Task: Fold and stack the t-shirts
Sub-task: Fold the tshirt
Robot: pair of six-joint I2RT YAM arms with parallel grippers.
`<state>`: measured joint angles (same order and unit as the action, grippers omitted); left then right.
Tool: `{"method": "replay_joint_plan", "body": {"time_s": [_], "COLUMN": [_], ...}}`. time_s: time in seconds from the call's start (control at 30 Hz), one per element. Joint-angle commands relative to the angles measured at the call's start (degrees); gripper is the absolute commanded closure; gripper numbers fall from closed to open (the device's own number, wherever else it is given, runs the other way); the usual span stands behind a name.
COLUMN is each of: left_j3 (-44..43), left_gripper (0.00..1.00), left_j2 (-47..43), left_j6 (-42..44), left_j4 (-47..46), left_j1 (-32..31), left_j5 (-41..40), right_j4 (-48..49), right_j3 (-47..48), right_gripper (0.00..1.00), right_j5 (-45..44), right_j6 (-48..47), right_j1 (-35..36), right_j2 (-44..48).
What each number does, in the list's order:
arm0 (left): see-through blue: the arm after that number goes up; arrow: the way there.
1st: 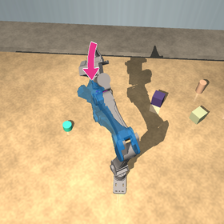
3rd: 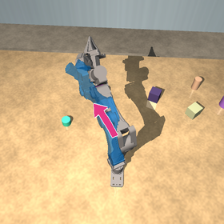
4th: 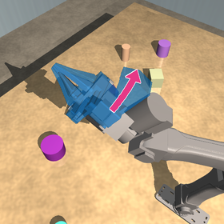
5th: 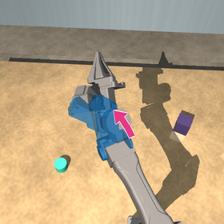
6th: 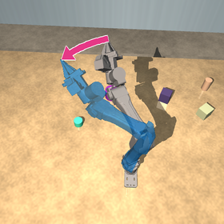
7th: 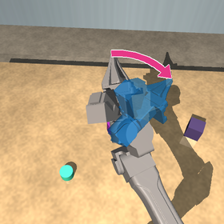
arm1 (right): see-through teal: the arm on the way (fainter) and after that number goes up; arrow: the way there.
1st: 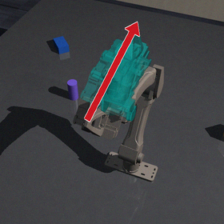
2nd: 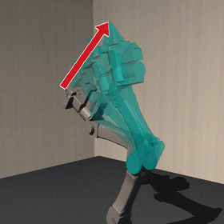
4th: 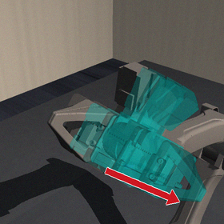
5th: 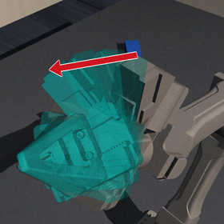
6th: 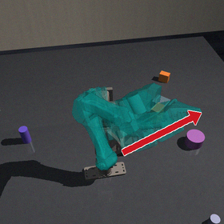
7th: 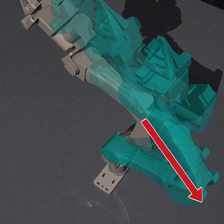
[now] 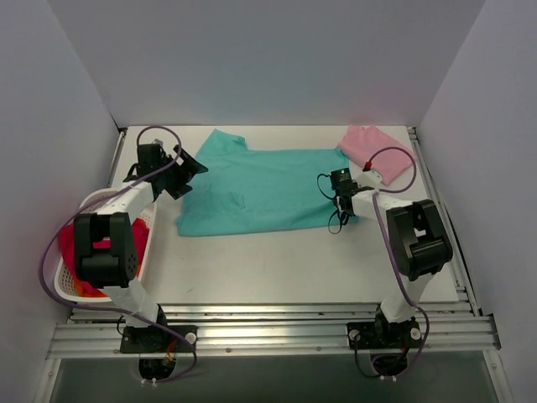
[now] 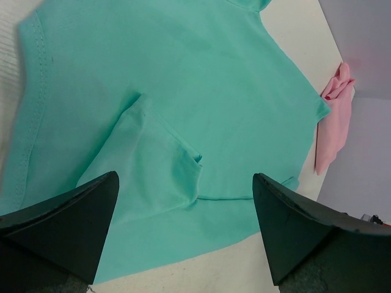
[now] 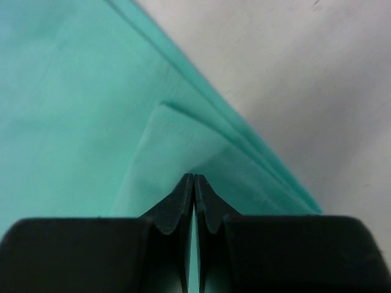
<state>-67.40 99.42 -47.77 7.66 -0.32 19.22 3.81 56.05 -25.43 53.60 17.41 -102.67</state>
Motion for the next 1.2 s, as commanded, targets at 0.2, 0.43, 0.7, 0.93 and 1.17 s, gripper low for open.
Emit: {"method": "replay_joint_plan", "body": {"time_s": [0.2, 0.43, 0.7, 0.93, 1.17], "left_j3": [-0.1, 0.3, -19.2, -58.8, -70.6], "left_gripper": [0.05, 0.03, 0.12, 0.36, 0.06], "left_j2": [0.1, -2.9, 5.0, 24.9, 30.9], "left_j6": [1.0, 3.9, 11.5, 13.9, 27.0], "left_j4": [-4.0, -6.4, 5.2, 42.2, 37.7], "left_j1": [0.1, -0.6, -3.5, -6.0, -6.5], "left_j5": [0.9, -3.5, -18.8, -40.8, -29.4], "right_j4": [-1.2, 2.9, 1.3, -3.1, 0.2], "right_j3": [-0.7, -4.3, 4.0, 22.6, 31.2], "right_gripper": [1.0, 0.95, 0.15, 0.14, 0.15], "right_j5": [-2.4, -2.0, -6.9, -2.1, -1.0], "right_j6": [-2.1, -3.7, -9.1, -13.1, -15.5], "right_j1": [-8.4, -5.6, 2.5, 2.6, 1.8], "right_j2": [1.1, 9.3, 17.3, 8.3, 4.0]}}
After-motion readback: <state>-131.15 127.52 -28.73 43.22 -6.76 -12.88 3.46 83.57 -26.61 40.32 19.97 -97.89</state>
